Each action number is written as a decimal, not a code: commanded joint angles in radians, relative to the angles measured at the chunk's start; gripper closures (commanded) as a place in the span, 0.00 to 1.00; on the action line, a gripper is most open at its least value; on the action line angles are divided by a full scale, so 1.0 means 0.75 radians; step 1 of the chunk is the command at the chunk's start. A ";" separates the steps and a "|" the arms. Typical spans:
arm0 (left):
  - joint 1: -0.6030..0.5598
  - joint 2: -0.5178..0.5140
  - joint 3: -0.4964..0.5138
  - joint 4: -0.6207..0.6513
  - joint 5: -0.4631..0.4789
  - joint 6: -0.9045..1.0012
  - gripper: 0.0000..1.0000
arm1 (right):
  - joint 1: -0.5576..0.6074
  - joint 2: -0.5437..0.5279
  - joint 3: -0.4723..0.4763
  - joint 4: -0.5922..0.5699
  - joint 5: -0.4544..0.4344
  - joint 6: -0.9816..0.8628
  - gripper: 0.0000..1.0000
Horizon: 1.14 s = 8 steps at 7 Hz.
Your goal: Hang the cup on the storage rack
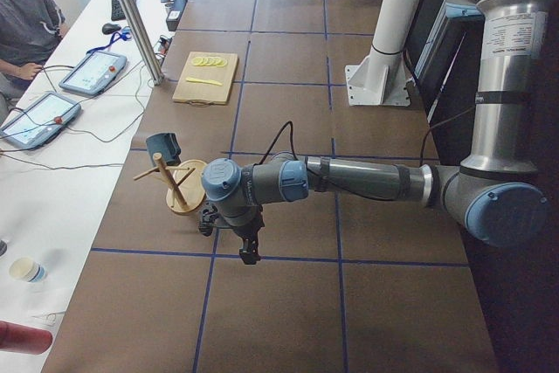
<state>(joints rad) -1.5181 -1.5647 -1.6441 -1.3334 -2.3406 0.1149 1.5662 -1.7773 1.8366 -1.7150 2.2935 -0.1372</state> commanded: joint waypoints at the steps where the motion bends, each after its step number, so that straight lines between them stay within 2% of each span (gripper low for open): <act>1: 0.001 0.002 0.020 0.002 0.004 0.000 0.00 | 0.000 -0.001 -0.001 0.002 -0.002 -0.009 0.00; 4: 0.001 0.006 0.002 0.000 0.004 0.010 0.00 | 0.000 0.005 -0.052 0.004 -0.006 0.001 0.00; 8: -0.001 0.008 -0.007 0.000 0.004 0.010 0.00 | 0.000 0.003 -0.050 0.002 -0.002 0.003 0.00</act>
<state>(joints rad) -1.5173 -1.5607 -1.6481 -1.3326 -2.3378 0.1226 1.5662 -1.7742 1.8005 -1.7133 2.2912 -0.1350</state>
